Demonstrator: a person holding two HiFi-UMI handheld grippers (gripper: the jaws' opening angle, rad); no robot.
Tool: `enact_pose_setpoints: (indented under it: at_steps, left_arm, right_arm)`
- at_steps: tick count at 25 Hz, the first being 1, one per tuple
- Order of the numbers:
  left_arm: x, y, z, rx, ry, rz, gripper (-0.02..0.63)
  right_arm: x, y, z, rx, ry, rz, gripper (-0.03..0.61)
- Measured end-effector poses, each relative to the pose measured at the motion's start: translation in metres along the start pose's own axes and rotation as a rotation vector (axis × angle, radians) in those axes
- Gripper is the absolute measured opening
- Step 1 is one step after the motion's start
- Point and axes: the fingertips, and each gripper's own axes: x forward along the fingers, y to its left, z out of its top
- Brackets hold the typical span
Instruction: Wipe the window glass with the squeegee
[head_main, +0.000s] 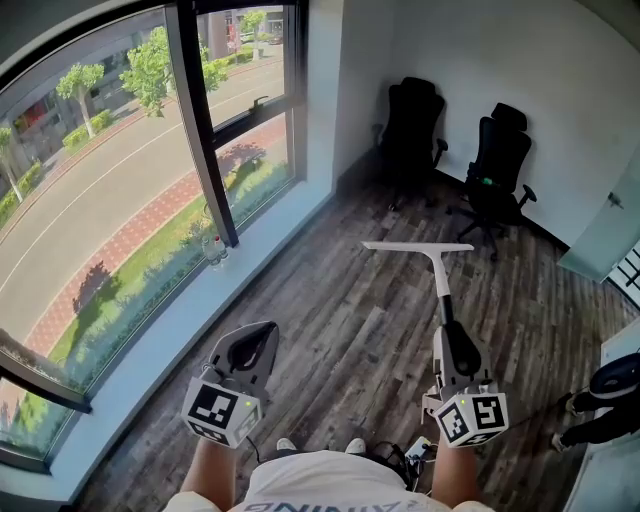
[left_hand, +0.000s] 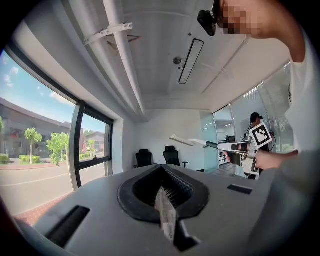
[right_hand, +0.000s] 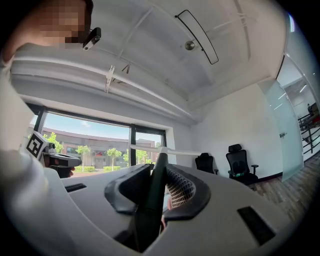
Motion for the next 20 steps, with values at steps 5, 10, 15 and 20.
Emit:
enact_pose_setpoints:
  at_steps: [5,10,15,20]
  left_arm:
    - [-0.001,0.0,0.001,-0.004,-0.003,0.001,0.017]
    - [0.004,-0.002,0.002,-0.006,0.002,0.0,0.017]
    - [0.018,-0.018,0.003,-0.006,0.002,-0.014,0.017]
    - [0.045,-0.049,0.001,-0.016,0.014,-0.026,0.017]
  right_arm:
    - [0.0,0.003,0.001,0.002,-0.004,0.011,0.1]
    - [-0.001,-0.007,0.002,0.003,0.0,-0.003,0.1]
    - [-0.005,-0.026,0.002,-0.002,-0.01,0.0,0.1]
    - [-0.017,-0.063,-0.002,0.013,-0.019,-0.021,0.1]
